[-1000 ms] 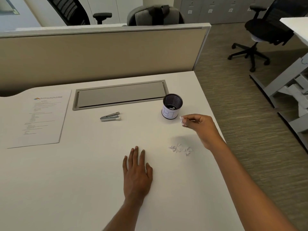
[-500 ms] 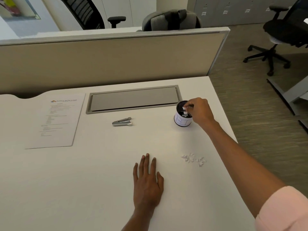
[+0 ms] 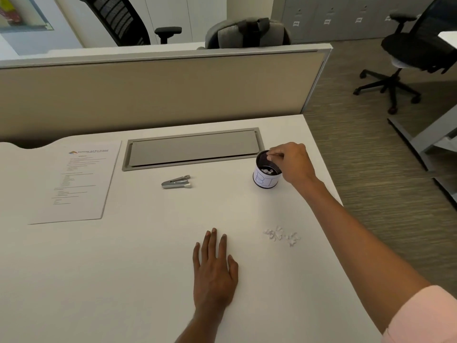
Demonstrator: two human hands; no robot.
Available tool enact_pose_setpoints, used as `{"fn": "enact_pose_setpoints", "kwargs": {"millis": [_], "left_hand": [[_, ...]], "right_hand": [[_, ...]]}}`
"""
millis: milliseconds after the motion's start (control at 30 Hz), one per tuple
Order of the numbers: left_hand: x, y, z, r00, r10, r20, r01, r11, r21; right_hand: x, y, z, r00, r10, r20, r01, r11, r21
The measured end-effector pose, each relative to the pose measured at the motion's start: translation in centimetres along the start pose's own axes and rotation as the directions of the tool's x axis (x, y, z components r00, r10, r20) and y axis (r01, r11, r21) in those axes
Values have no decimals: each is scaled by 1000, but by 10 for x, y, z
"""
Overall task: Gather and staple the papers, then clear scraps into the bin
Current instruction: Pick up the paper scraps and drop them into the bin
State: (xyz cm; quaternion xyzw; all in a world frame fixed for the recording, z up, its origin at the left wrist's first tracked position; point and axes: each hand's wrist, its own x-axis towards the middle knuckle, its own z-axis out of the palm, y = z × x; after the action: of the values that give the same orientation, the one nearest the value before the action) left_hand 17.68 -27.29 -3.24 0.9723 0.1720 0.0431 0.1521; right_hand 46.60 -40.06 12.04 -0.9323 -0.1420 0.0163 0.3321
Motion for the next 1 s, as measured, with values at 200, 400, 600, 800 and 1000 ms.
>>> {"fn": "enact_pose_setpoints", "kwargs": {"millis": [200, 400, 600, 800, 1000], "left_hand": [[-1, -1, 2, 1000, -12, 5, 12, 1000, 1], [-2, -1, 3, 1000, -15, -5, 15, 1000, -9], [-1, -1, 2, 1000, -17, -10, 17, 1000, -5], [-2, 1, -1, 1000, -22, -6, 22, 1000, -7], [-1, 1, -4, 1000, -26, -4, 26, 1000, -17]], "right_hand": [[-20, 5, -27, 984, -45, -170, 67, 990, 128], [-107, 63, -9, 973, 219, 75, -223, 973, 52], [-173, 90, 16, 861, 348, 372, -257, 927, -271], [-178, 85, 40, 903, 319, 290, -268, 942, -202], [-173, 79, 60, 974, 128, 188, -137, 990, 39]]}}
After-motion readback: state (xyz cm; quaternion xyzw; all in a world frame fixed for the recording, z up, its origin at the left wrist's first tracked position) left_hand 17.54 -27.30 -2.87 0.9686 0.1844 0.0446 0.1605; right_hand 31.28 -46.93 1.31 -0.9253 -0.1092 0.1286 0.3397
